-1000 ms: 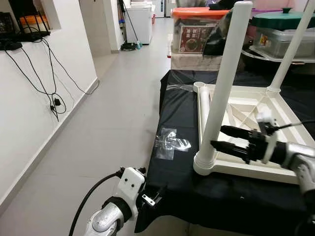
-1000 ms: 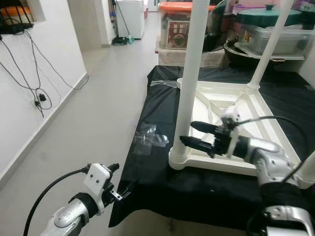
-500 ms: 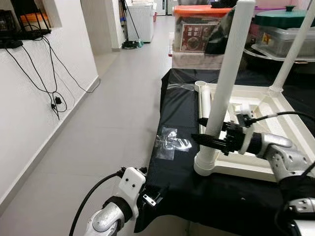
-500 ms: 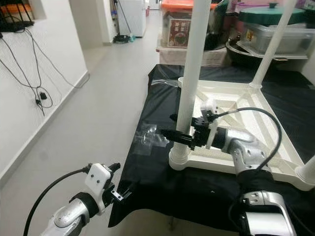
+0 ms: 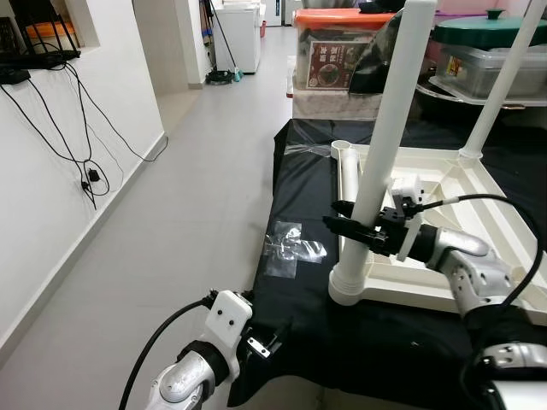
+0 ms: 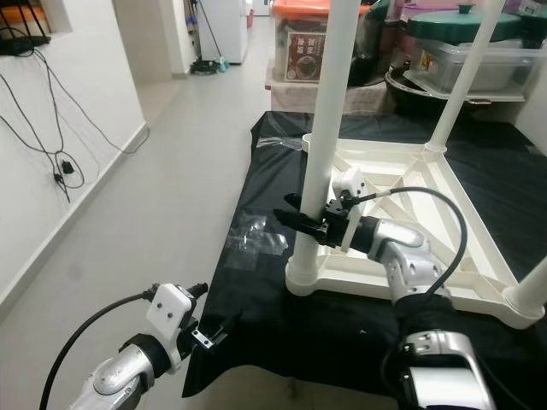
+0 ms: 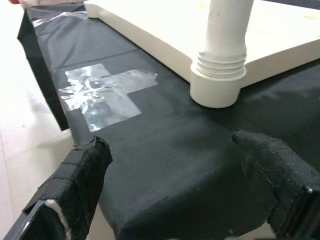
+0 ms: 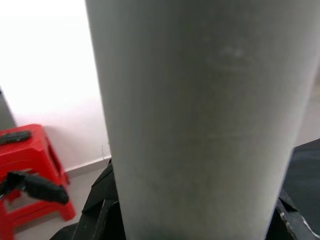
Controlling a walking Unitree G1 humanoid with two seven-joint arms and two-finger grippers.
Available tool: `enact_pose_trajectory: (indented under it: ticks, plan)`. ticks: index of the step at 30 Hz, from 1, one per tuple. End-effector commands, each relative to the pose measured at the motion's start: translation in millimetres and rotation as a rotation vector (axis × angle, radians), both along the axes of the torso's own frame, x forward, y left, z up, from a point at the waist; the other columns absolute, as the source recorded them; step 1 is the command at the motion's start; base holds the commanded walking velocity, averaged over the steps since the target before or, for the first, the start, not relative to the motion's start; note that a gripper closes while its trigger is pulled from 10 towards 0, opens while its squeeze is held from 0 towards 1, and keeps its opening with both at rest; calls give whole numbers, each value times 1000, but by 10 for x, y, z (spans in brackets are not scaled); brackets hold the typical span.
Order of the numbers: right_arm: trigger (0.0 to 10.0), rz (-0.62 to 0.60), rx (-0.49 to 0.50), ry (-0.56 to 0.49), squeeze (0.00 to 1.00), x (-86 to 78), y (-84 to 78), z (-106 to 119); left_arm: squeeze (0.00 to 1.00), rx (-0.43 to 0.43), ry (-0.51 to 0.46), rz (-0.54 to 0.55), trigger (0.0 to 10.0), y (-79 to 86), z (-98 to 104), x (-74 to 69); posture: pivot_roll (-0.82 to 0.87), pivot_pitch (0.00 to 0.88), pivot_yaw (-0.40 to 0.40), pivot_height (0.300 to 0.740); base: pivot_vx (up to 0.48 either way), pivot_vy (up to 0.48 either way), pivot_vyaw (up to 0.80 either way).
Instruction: Building children table
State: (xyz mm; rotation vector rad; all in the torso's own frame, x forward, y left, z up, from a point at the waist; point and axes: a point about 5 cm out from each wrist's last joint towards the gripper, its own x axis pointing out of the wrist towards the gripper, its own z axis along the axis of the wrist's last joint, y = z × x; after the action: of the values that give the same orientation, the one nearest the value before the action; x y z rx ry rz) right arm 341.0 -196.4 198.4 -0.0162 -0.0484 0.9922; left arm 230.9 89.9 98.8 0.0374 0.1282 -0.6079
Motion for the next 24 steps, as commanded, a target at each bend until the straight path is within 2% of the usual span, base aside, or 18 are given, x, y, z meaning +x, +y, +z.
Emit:
enact_pose_trajectory:
  ticks: [1, 2, 3, 4, 6, 7, 8, 9, 10, 11, 13, 19, 21, 22, 24]
  plan:
    - [0, 21, 27, 20, 0, -19, 82, -71, 0, 15, 10, -6, 10000, 6, -22, -12, 97, 0, -13, 740, 0, 0, 0]
    - [0, -60, 51, -2, 0, -36, 126, -66, 0, 15, 11, -7, 10000, 7, -22, -13, 95, 0, -14, 740, 0, 0, 0]
    - [0, -60, 51, -2, 0, -36, 126, -66, 0, 15, 11, -7, 10000, 7, -22, -13, 95, 0, -14, 740, 0, 0, 0]
    - [0, -121, 71, -17, 0, -50, 151, -59, 0, 15, 11, -8, 10000, 8, -21, -13, 95, 0, -14, 740, 0, 0, 0]
    - [0, -393, 94, -37, 0, -111, 230, -125, 0, 14, 12, -6, 10000, 18, -19, -15, 94, 0, -14, 740, 0, 0, 0]
    - [0, -393, 94, -37, 0, -111, 230, -125, 0, 14, 12, -6, 10000, 18, -19, -15, 94, 0, -14, 740, 0, 0, 0]
    - [0, -520, 96, -34, 0, -138, 245, -172, 0, 14, 13, -5, 10000, 25, -19, -18, 86, 3, -10, 740, 0, 0, 0]
    - [0, -711, 43, -48, 0, -175, 225, -217, 0, 14, 14, -5, 10000, 31, -19, -20, 85, 7, -5, 740, 0, 0, 0]
    - [0, -711, 43, -48, 0, -175, 225, -217, 0, 14, 14, -5, 10000, 31, -19, -20, 85, 7, -5, 740, 0, 0, 0]
    - [0, -912, 4, -48, 0, -232, 186, -238, 0, 14, 15, -6, 10000, 36, -19, -22, 81, 7, -3, 740, 0, 0, 0]
    - [0, -1170, -19, -33, 0, -350, 162, -244, 0, 14, 18, -9, 10000, 40, -21, -24, 81, 11, 5, 740, 0, 0, 0]
    - [0, -1286, 15, 9, 0, -434, 229, -246, 0, 14, 20, -11, 10000, 38, -22, -25, 80, 12, 0, 740, 0, 0, 0]
    - [0, -1392, 90, 108, 0, -475, 443, -332, 0, 15, 21, -8, 10000, 36, -24, -21, 94, 14, -3, 740, 0, 0, 0]
    - [0, -1392, 90, 108, 0, -475, 443, -332, 0, 15, 21, -8, 10000, 36, -24, -21, 94, 14, -3, 740, 0, 0, 0]
    - [0, -1397, 139, 171, 0, -469, 626, -365, 0, 14, 22, -5, 10000, 36, -25, -21, 91, 15, -5, 740, 0, 0, 0]
